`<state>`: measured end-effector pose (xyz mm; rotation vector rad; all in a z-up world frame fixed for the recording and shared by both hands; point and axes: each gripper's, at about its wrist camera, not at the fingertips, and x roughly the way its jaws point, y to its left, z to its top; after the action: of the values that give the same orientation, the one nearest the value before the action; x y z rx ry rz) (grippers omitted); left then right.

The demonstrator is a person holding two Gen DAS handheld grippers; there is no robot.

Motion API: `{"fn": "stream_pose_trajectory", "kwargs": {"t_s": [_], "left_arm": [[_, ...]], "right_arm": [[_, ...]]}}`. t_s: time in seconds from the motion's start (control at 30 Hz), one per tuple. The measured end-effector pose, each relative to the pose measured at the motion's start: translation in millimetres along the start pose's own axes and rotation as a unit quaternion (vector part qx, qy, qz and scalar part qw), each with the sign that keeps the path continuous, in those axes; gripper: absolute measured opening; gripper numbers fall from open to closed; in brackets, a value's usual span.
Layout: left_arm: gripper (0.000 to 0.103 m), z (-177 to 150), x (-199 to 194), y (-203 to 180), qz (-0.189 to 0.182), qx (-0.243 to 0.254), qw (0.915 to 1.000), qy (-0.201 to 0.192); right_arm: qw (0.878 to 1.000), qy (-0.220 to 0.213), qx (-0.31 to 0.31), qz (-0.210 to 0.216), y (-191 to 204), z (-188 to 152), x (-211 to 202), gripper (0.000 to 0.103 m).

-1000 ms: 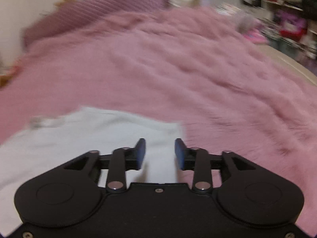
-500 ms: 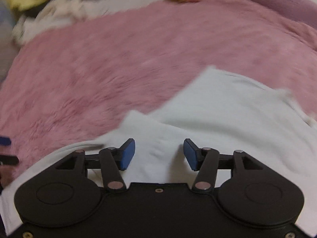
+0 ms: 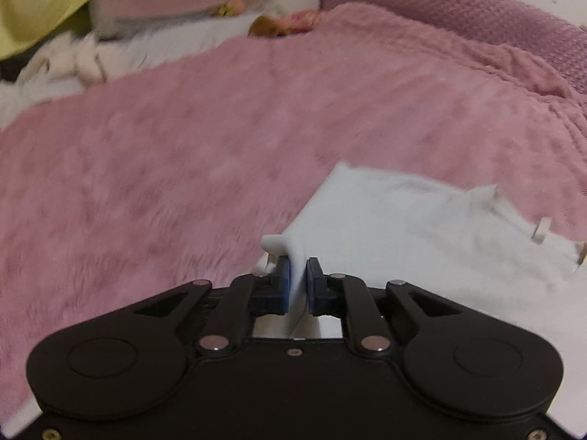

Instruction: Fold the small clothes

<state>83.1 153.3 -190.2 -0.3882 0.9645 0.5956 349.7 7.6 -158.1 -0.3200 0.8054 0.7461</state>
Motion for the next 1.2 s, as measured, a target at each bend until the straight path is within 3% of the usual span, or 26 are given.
{"fn": "stream_pose_trajectory", "kwargs": {"t_s": [0.17, 0.27, 0.3, 0.37, 0.4, 0.57, 0.7, 0.83, 0.9, 1.03, 1.13, 1.2], "left_arm": [[0.059, -7, -1, 24, 0.009, -0.026, 0.9996, 0.004], [0.059, -7, 0, 26, 0.011, -0.026, 0.9996, 0.008], [0.059, -7, 0, 26, 0.012, -0.022, 0.9996, 0.009], [0.059, -6, -1, 24, 0.012, -0.019, 0.9997, 0.010], [0.059, -6, -1, 23, 0.011, -0.017, 0.9997, 0.012], [0.059, -5, -7, 13, 0.008, -0.002, 0.9999, 0.007], [0.059, -5, -11, 9, 0.011, 0.000, 0.9999, 0.009], [0.059, -6, -21, 9, 0.004, 0.002, 1.0000, 0.005], [0.059, -6, -26, 8, 0.003, 0.008, 1.0000, 0.003], [0.059, -12, -38, 2, -0.008, 0.017, 0.9998, 0.000], [0.059, -23, -44, -7, -0.021, 0.014, 0.9997, 0.004], [0.059, -33, -45, -16, -0.033, 0.016, 0.9993, 0.012]], "right_arm": [[0.997, -0.050, 0.050, -0.020, -14, 31, -4, 0.005], [0.996, -0.042, 0.072, -0.033, -20, 36, 18, 0.006], [0.996, -0.024, 0.083, -0.030, -22, 33, 34, 0.012], [0.992, 0.051, 0.116, 0.007, -28, 25, 71, 0.030], [0.988, 0.079, 0.131, 0.018, -29, 18, 86, 0.048], [0.986, 0.038, 0.160, 0.026, -25, 5, 74, 0.055], [0.982, -0.010, 0.184, 0.050, -35, 4, 20, 0.055], [0.980, -0.026, 0.191, 0.049, -53, -30, -78, 0.060], [0.979, -0.028, 0.203, 0.015, -65, -68, -135, 0.066], [0.971, 0.014, 0.226, -0.074, -76, -163, -235, 0.066], [0.954, 0.069, 0.253, -0.148, -66, -239, -289, 0.066], [0.942, 0.088, 0.283, -0.160, -58, -275, -310, 0.066]]}}
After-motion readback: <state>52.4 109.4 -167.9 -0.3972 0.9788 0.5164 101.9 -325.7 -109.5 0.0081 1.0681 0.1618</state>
